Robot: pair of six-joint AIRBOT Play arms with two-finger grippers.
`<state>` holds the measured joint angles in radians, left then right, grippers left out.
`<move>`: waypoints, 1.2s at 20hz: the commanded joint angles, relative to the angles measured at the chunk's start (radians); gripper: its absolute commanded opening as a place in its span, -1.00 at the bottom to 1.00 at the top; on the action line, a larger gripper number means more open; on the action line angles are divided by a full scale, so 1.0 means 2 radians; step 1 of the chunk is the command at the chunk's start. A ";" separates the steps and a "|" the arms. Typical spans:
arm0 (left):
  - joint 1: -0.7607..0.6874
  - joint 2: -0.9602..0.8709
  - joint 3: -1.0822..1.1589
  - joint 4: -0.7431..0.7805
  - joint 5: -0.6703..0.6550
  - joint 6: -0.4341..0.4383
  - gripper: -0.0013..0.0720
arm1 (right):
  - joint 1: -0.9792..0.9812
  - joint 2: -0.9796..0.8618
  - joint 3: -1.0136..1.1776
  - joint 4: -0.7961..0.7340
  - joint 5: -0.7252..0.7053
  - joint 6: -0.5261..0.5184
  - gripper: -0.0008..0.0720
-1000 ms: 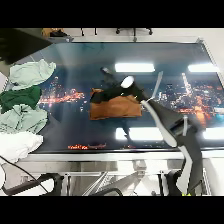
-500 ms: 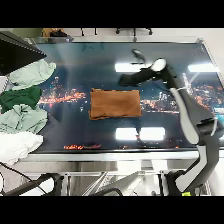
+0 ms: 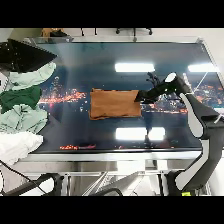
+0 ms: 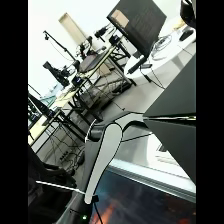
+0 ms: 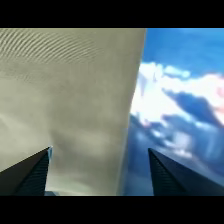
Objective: Fold the shirts.
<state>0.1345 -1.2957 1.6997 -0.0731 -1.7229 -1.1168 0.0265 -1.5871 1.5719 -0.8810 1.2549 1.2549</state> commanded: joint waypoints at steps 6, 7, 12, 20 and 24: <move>0.000 0.001 -0.006 -0.001 0.003 0.001 -0.93 | -0.024 -0.024 0.018 0.171 0.005 -0.101 -0.93; -0.001 0.001 -0.006 0.000 0.003 0.001 -0.93 | -0.042 -0.016 0.024 0.170 -0.005 -0.090 -0.93; -0.034 0.000 -0.006 0.000 0.002 0.007 -0.93 | -0.233 0.064 0.022 0.112 -0.036 -0.006 -0.94; -0.089 0.000 -0.006 0.001 0.002 0.048 -0.93 | -0.494 0.196 -0.160 -0.009 0.023 0.020 -0.94; -0.107 0.000 -0.006 0.001 0.001 0.065 -0.93 | -0.561 0.315 -0.313 -0.035 -0.002 0.055 -0.94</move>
<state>-0.0528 -1.2953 1.6871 -0.0715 -1.7187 -1.0180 -0.9894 -1.1091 1.1404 -0.8928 1.2816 1.3148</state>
